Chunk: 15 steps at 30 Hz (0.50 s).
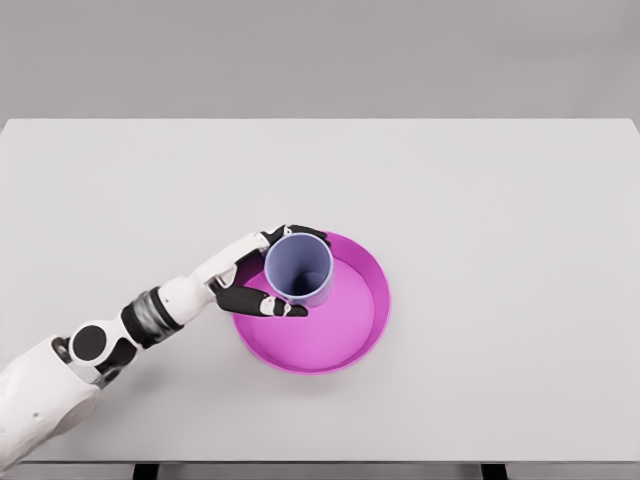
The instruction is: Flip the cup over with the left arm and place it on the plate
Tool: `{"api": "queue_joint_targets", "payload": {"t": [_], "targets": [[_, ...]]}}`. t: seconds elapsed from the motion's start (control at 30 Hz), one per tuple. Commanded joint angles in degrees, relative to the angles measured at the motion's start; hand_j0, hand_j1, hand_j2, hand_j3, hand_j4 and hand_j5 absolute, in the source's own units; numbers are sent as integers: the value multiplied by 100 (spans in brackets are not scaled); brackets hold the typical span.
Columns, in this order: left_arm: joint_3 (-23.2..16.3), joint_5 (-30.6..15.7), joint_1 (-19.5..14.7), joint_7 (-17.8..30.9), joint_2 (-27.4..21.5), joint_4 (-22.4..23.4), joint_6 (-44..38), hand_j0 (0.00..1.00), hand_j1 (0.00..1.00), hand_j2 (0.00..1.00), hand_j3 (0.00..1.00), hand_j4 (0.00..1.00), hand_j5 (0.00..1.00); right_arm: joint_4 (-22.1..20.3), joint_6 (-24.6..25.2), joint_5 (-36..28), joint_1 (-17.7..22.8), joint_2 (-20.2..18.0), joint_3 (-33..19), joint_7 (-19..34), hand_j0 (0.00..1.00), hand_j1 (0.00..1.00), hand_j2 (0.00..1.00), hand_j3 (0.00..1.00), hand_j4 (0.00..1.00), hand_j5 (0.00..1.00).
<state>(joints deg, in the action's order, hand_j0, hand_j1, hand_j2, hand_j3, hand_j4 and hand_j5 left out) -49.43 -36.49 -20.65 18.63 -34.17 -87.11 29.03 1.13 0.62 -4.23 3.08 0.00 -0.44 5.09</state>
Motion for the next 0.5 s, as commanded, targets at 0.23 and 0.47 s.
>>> {"api": "queue_joint_targets", "payload": {"t": [0.23, 0.47], "targets": [[-41, -25, 0, 0, 130, 255, -12, 78, 78, 78, 78, 78, 78, 1, 0, 1, 0, 0, 0, 1, 100, 100, 100, 100, 100, 100], [-50, -34, 0, 0, 192, 326, -12, 78, 78, 78, 78, 78, 78, 1, 0, 1, 0, 0, 0, 1, 100, 100, 100, 100, 100, 100]]}}
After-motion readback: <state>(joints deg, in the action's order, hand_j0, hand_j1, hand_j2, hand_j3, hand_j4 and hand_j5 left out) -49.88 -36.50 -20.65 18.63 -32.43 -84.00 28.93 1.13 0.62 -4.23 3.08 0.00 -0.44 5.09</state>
